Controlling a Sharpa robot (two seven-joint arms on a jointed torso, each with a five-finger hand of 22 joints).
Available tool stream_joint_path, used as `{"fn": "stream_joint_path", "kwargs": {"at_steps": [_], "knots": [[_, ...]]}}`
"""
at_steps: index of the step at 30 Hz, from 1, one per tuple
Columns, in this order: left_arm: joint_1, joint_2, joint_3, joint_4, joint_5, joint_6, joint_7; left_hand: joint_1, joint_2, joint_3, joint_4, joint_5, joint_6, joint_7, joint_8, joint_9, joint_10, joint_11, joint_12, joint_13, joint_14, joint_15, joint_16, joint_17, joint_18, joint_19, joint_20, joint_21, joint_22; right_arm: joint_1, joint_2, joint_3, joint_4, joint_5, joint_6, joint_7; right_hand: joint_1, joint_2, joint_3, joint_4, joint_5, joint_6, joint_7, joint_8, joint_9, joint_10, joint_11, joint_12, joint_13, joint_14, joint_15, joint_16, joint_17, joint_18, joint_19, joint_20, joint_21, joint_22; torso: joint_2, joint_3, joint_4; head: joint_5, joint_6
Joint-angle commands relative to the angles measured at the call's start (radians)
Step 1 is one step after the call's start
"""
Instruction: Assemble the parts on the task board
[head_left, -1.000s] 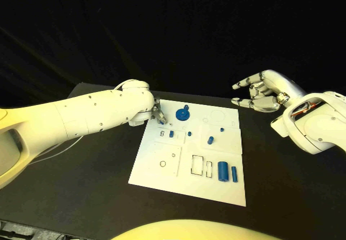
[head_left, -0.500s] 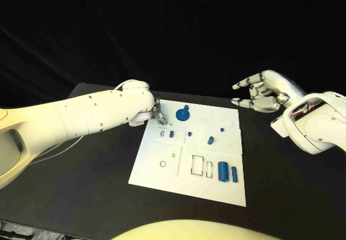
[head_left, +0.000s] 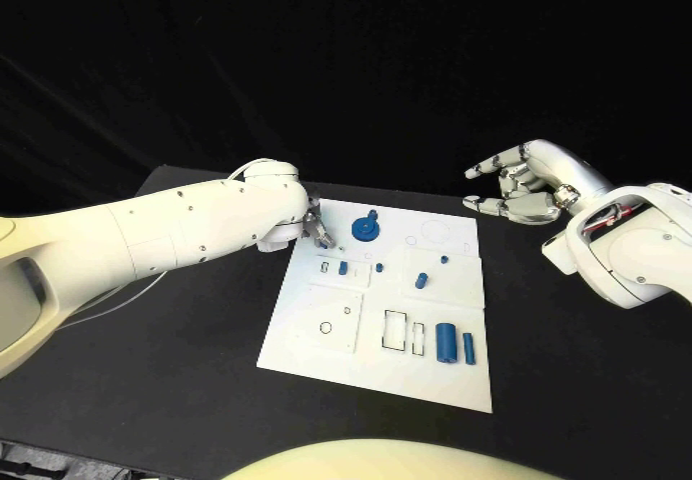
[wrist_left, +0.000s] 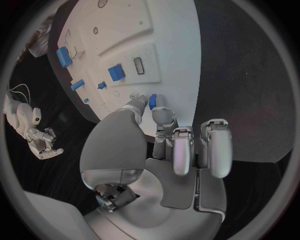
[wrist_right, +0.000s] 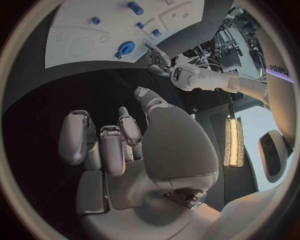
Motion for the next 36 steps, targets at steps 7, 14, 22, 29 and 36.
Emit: {"fn": "stream_joint_path", "kwargs": {"at_steps": [7, 14, 22, 29, 36], "knots": [[0.000, 0.001, 0.001, 0.002, 0.002, -0.003, -0.041, 0.002, 0.008, -0.025, 0.011, -0.001, 0.007, 0.001, 0.003, -0.003, -0.001, 0.002, 0.008, 0.004, 0.109, 0.003, 0.007, 0.263, -0.015, 0.046, -0.003, 0.005, 0.187, 0.000, 0.000, 0.000, 0.001, -0.005, 0.004, 0.000, -0.007, -0.007, 0.000, 0.006, 0.006, 0.005, 0.001, 0.002, -0.001, -0.001, -0.003, -0.004, -0.001, 0.069, -0.004, -0.006, 0.132, 0.004, -0.006, 0.001, -0.003, 0.150, 0.000, 0.0000, 0.0002, 0.001, 0.000], [0.000, 0.001, 0.001, 0.002, 0.003, -0.003, -0.041, 0.005, 0.010, -0.032, 0.015, -0.001, 0.008, 0.001, 0.003, -0.004, -0.001, 0.002, 0.009, 0.006, 0.109, 0.003, 0.007, 0.263, -0.016, 0.047, -0.003, 0.006, 0.188, 0.000, 0.000, 0.000, 0.001, -0.005, 0.005, 0.000, -0.007, -0.007, 0.000, 0.006, 0.006, 0.005, 0.001, 0.002, -0.001, -0.001, -0.003, -0.004, -0.001, 0.069, -0.004, -0.006, 0.132, 0.004, -0.006, 0.001, -0.003, 0.150, 0.000, -0.0002, 0.0002, 0.001, 0.000], [0.000, 0.001, 0.002, 0.004, 0.003, -0.005, -0.042, 0.010, 0.013, -0.037, 0.017, -0.001, 0.008, 0.000, 0.004, -0.005, 0.000, 0.001, 0.010, 0.006, 0.109, 0.003, 0.007, 0.263, -0.016, 0.047, -0.003, 0.007, 0.189, 0.000, 0.000, 0.000, 0.001, -0.005, 0.005, 0.000, -0.007, -0.007, 0.000, 0.006, 0.006, 0.005, 0.001, 0.002, -0.001, -0.001, -0.003, -0.004, -0.001, 0.069, -0.004, -0.006, 0.132, 0.004, -0.006, 0.001, -0.003, 0.150, 0.000, -0.0002, 0.0007, 0.001, -0.001], [0.000, -0.002, 0.004, 0.009, 0.001, -0.003, -0.042, 0.013, 0.015, -0.039, 0.017, 0.000, 0.008, 0.000, 0.005, -0.005, 0.000, 0.001, 0.011, 0.007, 0.109, 0.003, 0.007, 0.263, -0.016, 0.048, -0.003, 0.008, 0.190, 0.000, 0.001, 0.000, 0.000, -0.005, 0.005, 0.000, -0.007, -0.007, 0.000, 0.006, 0.006, 0.005, 0.001, 0.002, -0.001, -0.001, -0.003, -0.004, -0.001, 0.069, -0.004, -0.006, 0.132, 0.004, -0.006, 0.001, -0.003, 0.150, 0.000, -0.0005, 0.0005, 0.001, -0.002], [0.001, -0.004, 0.005, 0.013, -0.001, -0.002, -0.043, 0.016, 0.017, -0.041, 0.018, 0.000, 0.009, 0.000, 0.005, -0.006, 0.001, 0.001, 0.012, 0.008, 0.109, 0.003, 0.007, 0.263, -0.017, 0.049, -0.003, 0.009, 0.191, 0.000, 0.002, 0.000, -0.001, -0.005, 0.005, 0.000, -0.006, -0.007, -0.001, 0.007, 0.007, 0.005, 0.000, 0.001, -0.001, 0.001, -0.003, -0.003, 0.001, 0.070, -0.004, -0.005, 0.134, 0.004, -0.005, 0.000, -0.001, 0.151, 0.000, 0.0001, 0.0004, 0.003, -0.002]]}}
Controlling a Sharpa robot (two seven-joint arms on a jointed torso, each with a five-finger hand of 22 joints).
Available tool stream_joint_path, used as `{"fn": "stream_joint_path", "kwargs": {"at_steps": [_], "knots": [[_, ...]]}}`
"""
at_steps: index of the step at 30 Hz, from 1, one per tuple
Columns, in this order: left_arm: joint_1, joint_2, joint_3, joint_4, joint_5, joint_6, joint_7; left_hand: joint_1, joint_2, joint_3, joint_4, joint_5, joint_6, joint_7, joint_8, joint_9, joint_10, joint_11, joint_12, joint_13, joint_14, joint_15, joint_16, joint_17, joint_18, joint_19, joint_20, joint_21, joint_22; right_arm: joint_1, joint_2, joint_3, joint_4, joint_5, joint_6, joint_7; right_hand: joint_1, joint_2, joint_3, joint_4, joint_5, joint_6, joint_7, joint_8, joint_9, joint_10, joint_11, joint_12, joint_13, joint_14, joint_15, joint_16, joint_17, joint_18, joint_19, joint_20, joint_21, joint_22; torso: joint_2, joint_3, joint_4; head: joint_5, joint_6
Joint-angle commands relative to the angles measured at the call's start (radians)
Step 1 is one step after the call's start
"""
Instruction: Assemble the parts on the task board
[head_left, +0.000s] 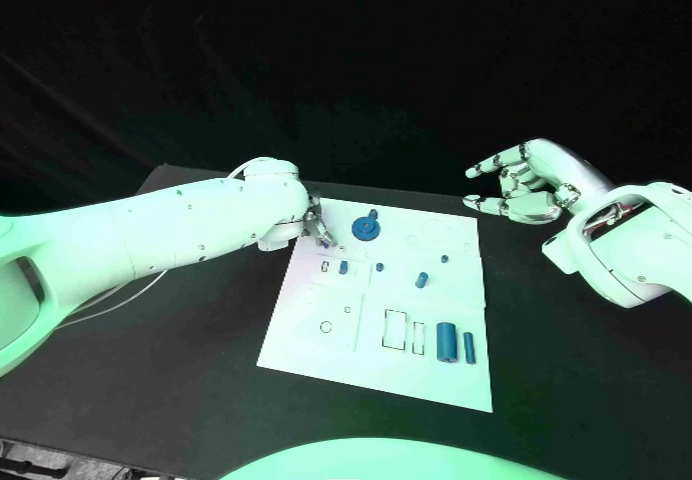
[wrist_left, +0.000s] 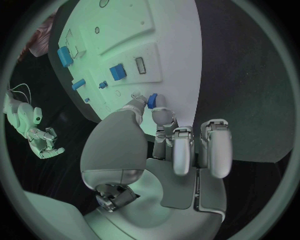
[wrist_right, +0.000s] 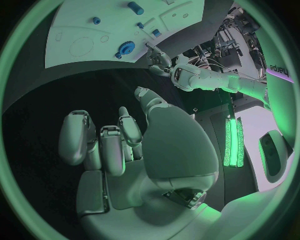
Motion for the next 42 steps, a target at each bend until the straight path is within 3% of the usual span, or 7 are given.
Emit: {"fn": "stream_joint_path", "kwargs": {"at_steps": [1, 13, 25, 42], "knots": [[0.001, 0.000, 0.001, 0.004, -0.002, 0.000, -0.043, 0.006, 0.007, -0.006, 0.001, 0.000, 0.009, 0.000, 0.005, -0.002, 0.001, 0.001, 0.007, 0.002, 0.109, 0.003, 0.007, 0.263, -0.017, 0.049, -0.003, 0.005, 0.192, 0.000, 0.001, 0.000, 0.000, -0.005, 0.005, 0.001, -0.006, -0.007, -0.001, 0.007, 0.007, 0.005, 0.000, 0.001, -0.001, 0.001, -0.003, -0.003, 0.001, 0.070, -0.004, -0.005, 0.133, 0.004, -0.005, 0.000, -0.001, 0.150, 0.000, 0.0002, -0.0005, 0.002, 0.000], [0.001, -0.002, 0.002, 0.002, -0.003, 0.004, -0.043, 0.006, 0.007, -0.006, 0.001, 0.000, 0.009, 0.000, 0.005, -0.002, 0.001, 0.001, 0.007, 0.002, 0.109, 0.003, 0.007, 0.263, -0.017, 0.049, -0.003, 0.005, 0.192, 0.000, 0.001, 0.000, 0.000, -0.005, 0.006, 0.000, -0.006, -0.007, -0.001, 0.007, 0.007, 0.005, 0.000, 0.001, -0.001, 0.001, -0.003, -0.003, 0.001, 0.070, -0.004, -0.005, 0.133, 0.004, -0.005, 0.000, -0.001, 0.150, 0.000, 0.0001, -0.0002, 0.001, 0.001], [0.001, -0.002, 0.002, 0.004, 0.004, -0.003, -0.042, -0.006, 0.015, -0.057, 0.013, -0.003, 0.010, 0.002, 0.009, -0.008, 0.003, 0.002, 0.011, 0.006, 0.109, 0.003, 0.007, 0.263, -0.017, 0.051, -0.003, 0.007, 0.194, 0.000, 0.003, 0.000, -0.001, -0.005, 0.005, 0.001, -0.006, -0.007, -0.001, 0.007, 0.007, 0.005, 0.000, 0.001, -0.001, 0.001, -0.003, -0.003, 0.001, 0.070, -0.004, -0.005, 0.133, 0.004, -0.005, 0.000, -0.001, 0.150, 0.000, -0.0005, -0.0004, 0.001, 0.000], [0.001, -0.007, 0.003, 0.009, 0.006, -0.013, -0.042, -0.011, 0.020, -0.078, 0.013, -0.002, 0.009, 0.002, 0.010, -0.010, 0.003, 0.002, 0.012, 0.006, 0.109, 0.003, 0.007, 0.263, -0.017, 0.051, -0.002, 0.006, 0.194, 0.000, 0.003, 0.000, -0.004, -0.005, 0.005, 0.000, -0.006, -0.007, -0.001, 0.007, 0.007, 0.005, 0.000, 0.001, -0.001, 0.001, -0.003, -0.003, 0.001, 0.070, -0.004, -0.005, 0.133, 0.004, -0.005, 0.000, -0.001, 0.150, 0.000, 0.0002, -0.0003, 0.000, 0.000]]}}
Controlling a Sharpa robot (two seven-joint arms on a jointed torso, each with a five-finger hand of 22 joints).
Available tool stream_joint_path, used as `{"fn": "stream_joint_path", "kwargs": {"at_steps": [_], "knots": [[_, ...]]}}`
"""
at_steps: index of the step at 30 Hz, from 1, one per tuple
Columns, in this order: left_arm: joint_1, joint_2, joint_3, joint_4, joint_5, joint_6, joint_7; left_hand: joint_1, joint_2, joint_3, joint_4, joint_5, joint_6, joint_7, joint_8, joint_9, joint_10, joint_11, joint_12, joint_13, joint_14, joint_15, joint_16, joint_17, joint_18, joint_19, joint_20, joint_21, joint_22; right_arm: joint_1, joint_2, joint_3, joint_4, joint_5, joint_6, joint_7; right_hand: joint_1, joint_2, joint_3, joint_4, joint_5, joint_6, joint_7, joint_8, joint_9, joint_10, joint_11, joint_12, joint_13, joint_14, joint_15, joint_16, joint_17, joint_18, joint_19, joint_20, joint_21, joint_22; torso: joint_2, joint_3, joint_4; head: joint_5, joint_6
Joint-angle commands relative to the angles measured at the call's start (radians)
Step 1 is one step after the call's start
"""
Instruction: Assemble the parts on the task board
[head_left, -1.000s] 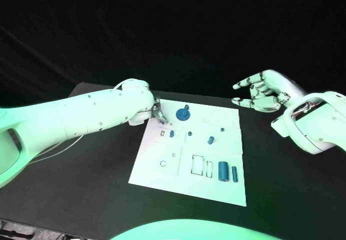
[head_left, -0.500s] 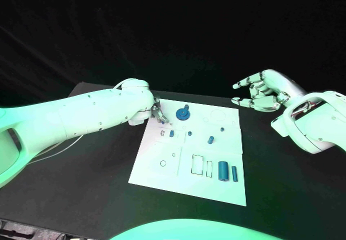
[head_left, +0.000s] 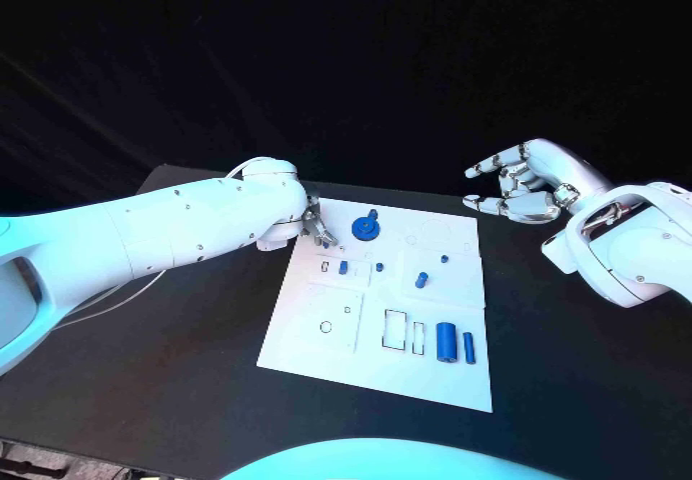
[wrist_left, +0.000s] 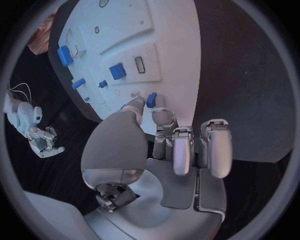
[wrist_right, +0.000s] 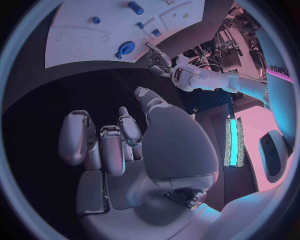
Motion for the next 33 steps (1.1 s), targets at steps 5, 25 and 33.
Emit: {"fn": "stream_joint_path", "kwargs": {"at_steps": [5, 25, 33], "knots": [[0.003, -0.010, 0.005, 0.018, 0.015, -0.016, -0.042, -0.031, 0.018, -0.061, 0.003, -0.001, 0.004, -0.002, 0.011, -0.005, 0.001, 0.002, 0.000, -0.007, 0.109, 0.004, 0.007, 0.263, -0.017, 0.051, -0.002, 0.006, 0.194, 0.000, 0.003, 0.000, -0.006, -0.005, 0.004, 0.001, -0.005, -0.007, -0.002, 0.008, 0.008, 0.005, 0.000, 0.000, -0.002, 0.002, -0.003, -0.003, 0.000, 0.070, -0.004, -0.005, 0.133, 0.004, -0.005, 0.000, -0.003, 0.150, -0.001, 0.0002, 0.0001, 0.002, 0.001], [0.091, -0.133, 0.039, 0.087, 0.322, -0.216, 0.132, 0.079, 0.064, -0.178, 0.001, 0.003, -0.248, 0.118, -0.047, -0.055, -0.320, 0.116, -0.337, -0.332, -0.225, 0.102, -0.741, -0.570, 0.142, -0.438, 0.080, -0.763, -0.507, 0.000, 0.010, -0.001, -0.043, 0.053, -0.013, 0.024, -0.006, -0.007, -0.006, 0.026, 0.014, 0.038, -0.008, 0.017, 0.003, -0.027, -0.010, -0.040, -0.037, 0.057, -0.010, -0.040, 0.090, 0.019, -0.036, -0.004, -0.086, 0.126, -0.006, 0.0015, -0.0013, 0.004, 0.028], [0.097, -0.149, 0.020, 0.064, 0.440, -0.243, 0.263, 0.145, 0.105, -0.149, 0.004, 0.003, -0.225, 0.110, -0.057, -0.116, -0.269, 0.110, -0.462, -0.463, -0.122, 0.093, -0.899, -0.661, 0.146, -0.307, 0.071, -0.898, -0.642, 0.000, 0.015, -0.002, -0.067, 0.132, -0.018, 0.059, 0.012, -0.011, 0.025, 0.045, 0.020, 0.045, -0.014, 0.025, -0.001, -0.226, -0.017, -0.367, -0.358, -0.040, -0.016, -0.312, -0.196, 0.083, -0.194, -0.012, -0.500, -0.020, -0.008, -0.0005, -0.0021, 0.001, 0.037]]}}
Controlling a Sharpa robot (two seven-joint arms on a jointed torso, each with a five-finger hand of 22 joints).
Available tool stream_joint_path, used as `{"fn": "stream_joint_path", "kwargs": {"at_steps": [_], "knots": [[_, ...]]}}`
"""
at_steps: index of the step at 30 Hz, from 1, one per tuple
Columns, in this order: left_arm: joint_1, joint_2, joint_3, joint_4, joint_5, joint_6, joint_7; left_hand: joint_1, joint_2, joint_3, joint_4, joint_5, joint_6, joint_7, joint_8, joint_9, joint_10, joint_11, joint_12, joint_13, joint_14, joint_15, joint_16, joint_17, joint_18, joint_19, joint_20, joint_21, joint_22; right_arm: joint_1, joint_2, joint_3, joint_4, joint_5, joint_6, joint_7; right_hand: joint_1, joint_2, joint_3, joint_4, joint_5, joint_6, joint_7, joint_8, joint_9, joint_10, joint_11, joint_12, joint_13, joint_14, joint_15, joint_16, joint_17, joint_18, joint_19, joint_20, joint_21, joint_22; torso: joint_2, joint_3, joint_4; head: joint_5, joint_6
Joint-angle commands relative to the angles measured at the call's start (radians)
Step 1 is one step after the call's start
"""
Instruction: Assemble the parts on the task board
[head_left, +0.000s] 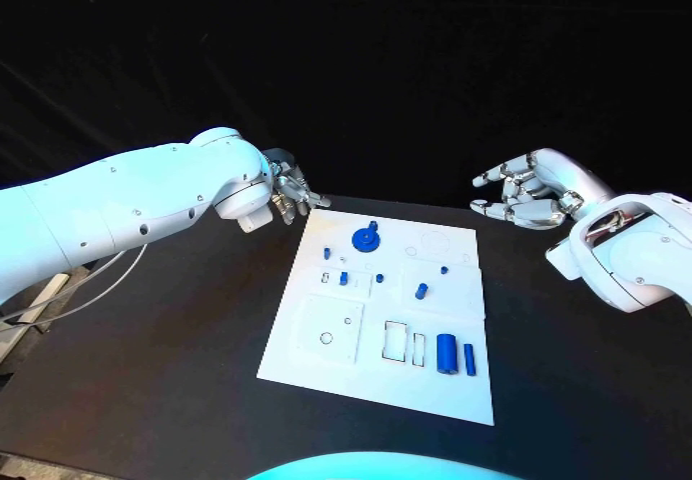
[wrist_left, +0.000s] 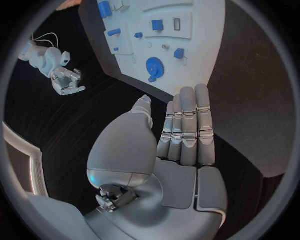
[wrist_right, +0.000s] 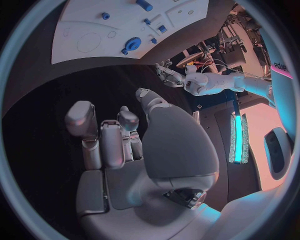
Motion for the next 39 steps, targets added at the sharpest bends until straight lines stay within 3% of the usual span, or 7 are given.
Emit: {"fn": "stream_joint_path", "kwargs": {"at_steps": [1, 6, 12, 19, 22, 28, 39], "knots": [[0.002, 0.000, -0.007, -0.011, 0.123, -0.041, 0.133, 0.019, 0.005, 0.018, 0.000, 0.004, 0.020, -0.001, -0.016, -0.020, 0.043, -0.006, -0.031, -0.029, 0.072, -0.010, 0.027, 0.034, 0.014, 0.059, -0.014, 0.004, -0.010, 0.000, 0.004, -0.001, -0.010, 0.085, -0.009, 0.047, 0.017, -0.005, 0.018, 0.009, 0.008, 0.004, 0.002, 0.006, -0.002, -0.096, 0.001, -0.188, -0.179, -0.058, -0.003, -0.192, -0.182, 0.041, -0.099, -0.001, -0.260, -0.062, -0.001, -0.0013, -0.0017, -0.001, 0.008], [0.001, 0.005, -0.014, -0.031, 0.108, -0.023, 0.152, -0.001, 0.000, 0.016, -0.001, 0.003, 0.011, 0.010, -0.032, -0.042, 0.051, 0.004, -0.055, -0.046, 0.042, -0.001, -0.028, 0.010, 0.010, 0.052, -0.009, -0.016, -0.023, 0.000, 0.009, -0.002, -0.025, 0.141, -0.009, 0.071, 0.032, -0.017, 0.060, 0.021, 0.006, 0.004, 0.007, 0.010, -0.003, -0.101, 0.005, -0.329, -0.317, -0.149, 0.003, -0.589, -0.507, 0.058, -0.159, 0.006, -0.479, -0.191, -0.002, -0.0003, -0.0010, -0.001, 0.018], [-0.001, 0.006, -0.020, -0.034, 0.075, -0.008, 0.148, -0.029, 0.012, -0.015, 0.000, 0.002, 0.041, -0.004, -0.004, -0.047, 0.093, -0.008, -0.030, -0.040, 0.068, -0.009, -0.042, 0.028, 0.014, 0.067, -0.009, -0.045, -0.047, 0.000, 0.011, -0.003, -0.039, 0.186, -0.003, 0.088, 0.034, -0.030, 0.098, 0.022, 0.003, 0.011, 0.014, 0.014, -0.003, -0.073, 0.014, -0.457, -0.455, -0.142, 0.011, -0.779, -0.591, 0.057, -0.167, 0.020, -0.584, -0.292, -0.001, 0.0000, -0.0028, 0.001, 0.023], [-0.010, 0.027, -0.025, -0.045, -0.057, 0.075, 0.109, -0.052, 0.012, -0.077, 0.000, 0.002, 0.120, -0.072, 0.100, 0.020, 0.186, -0.073, 0.191, 0.121, 0.252, -0.068, 0.770, 0.786, -0.114, 0.356, -0.069, 0.719, 0.653, 0.000, 0.011, -0.004, -0.047, 0.208, -0.001, 0.095, 0.027, -0.035, 0.107, 0.011, 0.005, 0.013, 0.015, 0.015, -0.004, -0.050, 0.017, -0.517, -0.538, -0.108, 0.019, -0.889, -0.626, 0.058, -0.149, 0.022, -0.638, -0.355, 0.000, 0.0003, -0.0014, -0.001, 0.024], [-0.011, 0.044, -0.025, -0.057, -0.119, 0.128, 0.093, -0.060, 0.019, -0.093, -0.001, 0.004, 0.104, -0.081, 0.153, 0.089, 0.220, -0.082, 0.463, 0.423, 0.265, -0.074, 0.862, 0.882, -0.137, 0.383, -0.072, 0.838, 0.771, 0.000, 0.012, -0.004, -0.049, 0.211, 0.000, 0.097, 0.024, -0.033, 0.108, 0.009, 0.005, 0.015, 0.015, 0.016, -0.003, -0.045, 0.017, -0.527, -0.552, -0.104, 0.020, -0.909, -0.630, 0.057, -0.147, 0.024, -0.648, -0.366, -0.001, 0.0004, -0.0018, 0.001, 0.024], [-0.012, 0.087, -0.024, -0.091, -0.208, 0.259, 0.056, -0.070, 0.029, -0.101, 0.001, 0.004, 0.094, -0.094, 0.201, 0.163, 0.278, -0.093, 0.667, 0.668, 0.276, -0.082, 0.900, 0.924, -0.154, 0.418, -0.076, 0.911, 0.842, -0.001, 0.015, -0.004, -0.051, 0.218, 0.001, 0.099, 0.023, -0.034, 0.108, 0.007, 0.005, 0.015, 0.015, 0.016, -0.003, -0.041, 0.017, -0.534, -0.563, -0.100, 0.020, -0.922, -0.632, 0.057, -0.145, 0.025, -0.654, -0.374, 0.001, 0.0001, -0.0035, 0.003, 0.023], [-0.009, 0.150, -0.020, -0.150, -0.258, 0.378, -0.039, -0.091, 0.033, -0.109, 0.001, 0.003, 0.087, -0.094, 0.207, 0.189, 0.289, -0.093, 0.706, 0.717, 0.276, -0.082, 0.900, 0.924, -0.163, 0.437, -0.076, 0.941, 0.871, -0.001, 0.016, -0.004, -0.049, 0.217, -0.002, 0.092, 0.020, -0.039, 0.103, 0.001, 0.023, -0.001, 0.019, 0.007, -0.005, -0.037, 0.021, -0.546, -0.584, -0.090, 0.022, -0.952, -0.634, 0.057, -0.139, 0.026, -0.668, -0.391, 0.003, 0.0007, -0.0046, 0.002, 0.017]]}}
